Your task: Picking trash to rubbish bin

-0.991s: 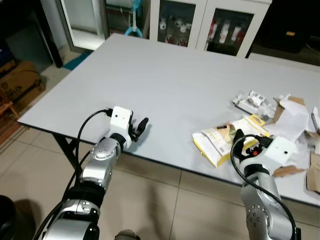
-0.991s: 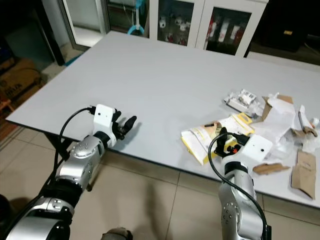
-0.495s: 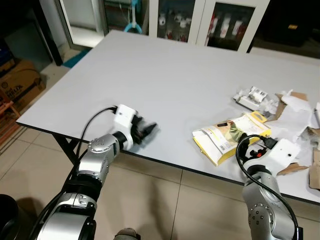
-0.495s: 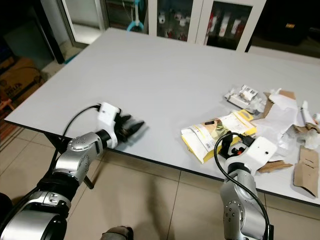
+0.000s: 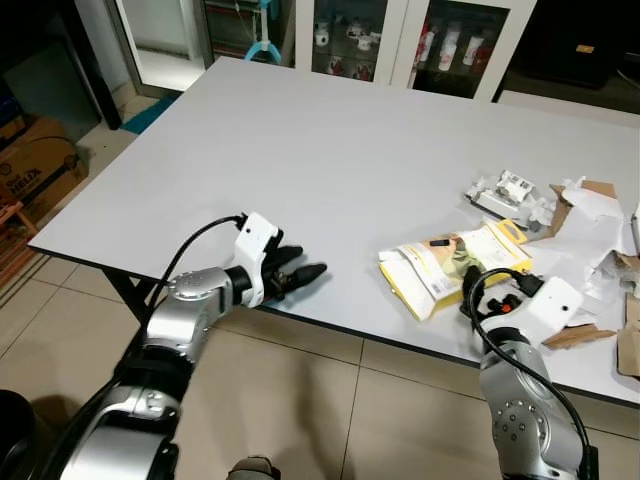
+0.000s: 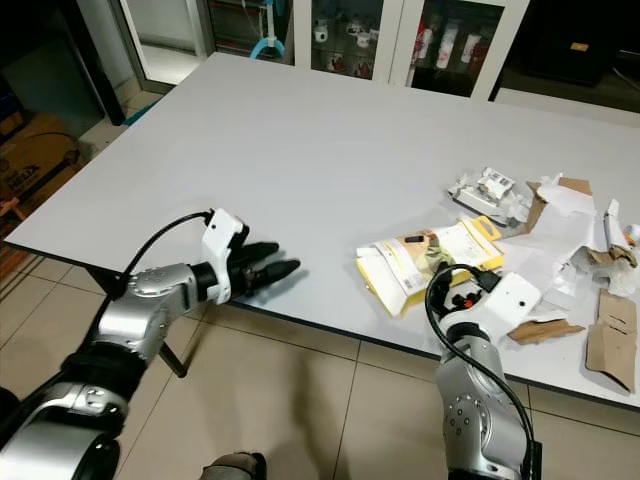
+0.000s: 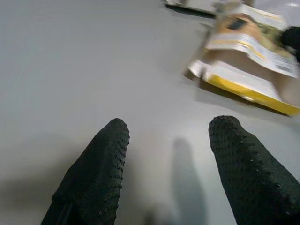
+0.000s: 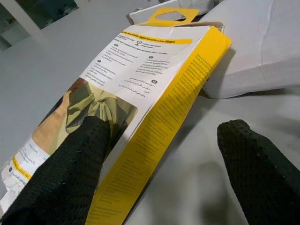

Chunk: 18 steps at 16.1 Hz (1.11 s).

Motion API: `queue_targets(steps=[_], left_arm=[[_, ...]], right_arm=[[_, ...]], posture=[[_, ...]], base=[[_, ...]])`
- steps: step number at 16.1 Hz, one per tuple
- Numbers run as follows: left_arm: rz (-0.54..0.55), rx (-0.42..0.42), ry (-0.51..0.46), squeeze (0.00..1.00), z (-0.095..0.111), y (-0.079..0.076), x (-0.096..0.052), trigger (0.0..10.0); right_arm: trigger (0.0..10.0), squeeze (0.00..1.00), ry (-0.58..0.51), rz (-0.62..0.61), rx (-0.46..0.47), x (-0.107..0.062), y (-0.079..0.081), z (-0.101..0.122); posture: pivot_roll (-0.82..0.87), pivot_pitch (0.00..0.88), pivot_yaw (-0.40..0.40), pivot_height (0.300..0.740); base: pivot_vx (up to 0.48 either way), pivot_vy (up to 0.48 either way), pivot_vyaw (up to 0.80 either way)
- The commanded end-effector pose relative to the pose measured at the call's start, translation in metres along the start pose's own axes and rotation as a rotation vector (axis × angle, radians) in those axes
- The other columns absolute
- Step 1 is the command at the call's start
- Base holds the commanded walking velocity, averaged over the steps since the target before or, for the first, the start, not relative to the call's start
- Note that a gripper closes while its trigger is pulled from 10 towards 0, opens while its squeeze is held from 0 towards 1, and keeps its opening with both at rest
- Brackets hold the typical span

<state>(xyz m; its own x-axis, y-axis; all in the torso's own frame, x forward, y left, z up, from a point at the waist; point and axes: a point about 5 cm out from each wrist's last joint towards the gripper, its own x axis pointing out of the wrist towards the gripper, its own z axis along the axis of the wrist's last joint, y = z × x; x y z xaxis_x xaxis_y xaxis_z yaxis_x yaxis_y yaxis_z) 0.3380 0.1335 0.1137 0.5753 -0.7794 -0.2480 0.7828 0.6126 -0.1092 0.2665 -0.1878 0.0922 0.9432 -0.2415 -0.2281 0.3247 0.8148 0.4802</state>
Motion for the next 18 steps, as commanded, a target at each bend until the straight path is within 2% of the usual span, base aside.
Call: queue_targets(steps=[1, 4, 6, 10, 12, 13, 14, 18], left_arm=[[-0.056, 0.010, 0.015, 0.00, 0.001, -0.003, -0.003, 10.0], [-0.059, 0.012, 0.018, 0.00, 0.001, -0.002, -0.006, 10.0], [-0.067, 0.006, 0.021, 0.00, 0.002, -0.004, -0.008, 10.0], [-0.080, -0.001, 0.032, 0.00, -0.001, -0.006, -0.010, 10.0], [-0.077, -0.011, 0.035, 0.00, -0.002, -0.007, -0.012, 10.0], [-0.078, -0.012, 0.035, 0.00, -0.002, -0.007, -0.012, 10.0], [-0.079, -0.013, 0.035, 0.00, -0.002, -0.008, -0.013, 10.0], [-0.075, -0.017, 0.036, 0.00, -0.002, -0.008, -0.014, 10.0]], right_arm=[[10.0, 0.00, 0.065, -0.017, 0.026, 0.001, -0.005, -0.011], [10.0, 0.00, 0.053, -0.033, 0.029, 0.003, -0.006, -0.009], [10.0, 0.00, 0.025, -0.085, 0.019, 0.002, -0.012, -0.006], [10.0, 0.00, 0.076, -0.062, 0.128, 0.008, -0.009, -0.020], [10.0, 0.00, 0.114, 0.002, 0.227, 0.016, -0.003, -0.033], [10.0, 0.00, 0.124, 0.022, 0.239, 0.019, -0.002, -0.034], [0.0, 0.00, 0.126, 0.023, 0.244, 0.022, -0.002, -0.035], [0.0, 0.00, 0.118, 0.054, 0.266, 0.030, 0.001, -0.036]], posture=[[0.29, 0.140, -0.032, 0.740], [0.30, 0.143, -0.033, 0.740], [0.30, 0.143, -0.033, 0.740], [0.30, 0.146, -0.033, 0.740], [0.32, 0.151, -0.031, 0.740], [0.32, 0.151, -0.031, 0.740], [0.33, 0.151, -0.033, 0.740], [0.34, 0.149, -0.034, 0.740]], base=[[0.000, 0.000, 0.00], [0.000, 0.000, 0.00], [0.000, 0.000, 0.00], [0.000, 0.000, 0.00], [0.000, 0.000, 0.00], [0.000, 0.000, 0.00], [0.000, 0.000, 0.00], [0.000, 0.000, 0.00]])
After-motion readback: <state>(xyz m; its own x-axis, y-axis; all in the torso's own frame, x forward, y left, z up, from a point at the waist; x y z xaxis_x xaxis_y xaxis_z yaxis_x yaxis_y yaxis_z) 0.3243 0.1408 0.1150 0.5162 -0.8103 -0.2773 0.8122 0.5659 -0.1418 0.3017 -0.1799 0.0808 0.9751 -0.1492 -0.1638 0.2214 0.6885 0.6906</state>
